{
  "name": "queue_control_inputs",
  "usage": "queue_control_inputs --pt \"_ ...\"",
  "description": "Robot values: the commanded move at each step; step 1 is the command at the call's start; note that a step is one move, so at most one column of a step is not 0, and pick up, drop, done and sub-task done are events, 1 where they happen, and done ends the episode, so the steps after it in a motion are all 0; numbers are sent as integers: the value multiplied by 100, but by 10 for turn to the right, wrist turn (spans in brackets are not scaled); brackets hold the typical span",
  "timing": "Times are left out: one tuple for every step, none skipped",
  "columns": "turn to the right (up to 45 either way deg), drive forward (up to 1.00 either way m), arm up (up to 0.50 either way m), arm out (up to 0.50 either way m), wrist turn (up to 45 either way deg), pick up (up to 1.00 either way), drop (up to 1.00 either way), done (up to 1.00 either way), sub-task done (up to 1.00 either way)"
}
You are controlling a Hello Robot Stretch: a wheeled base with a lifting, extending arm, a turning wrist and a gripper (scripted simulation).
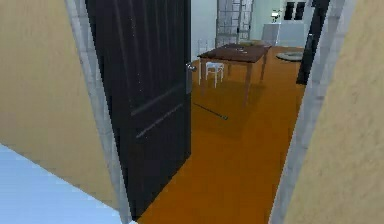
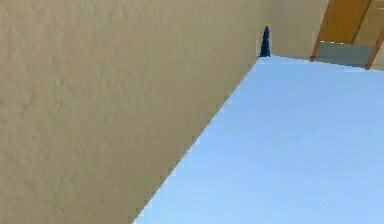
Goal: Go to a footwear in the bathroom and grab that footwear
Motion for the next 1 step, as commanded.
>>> queue_control_inputs --pt "30 0 0 0 0 0 0 0 0"
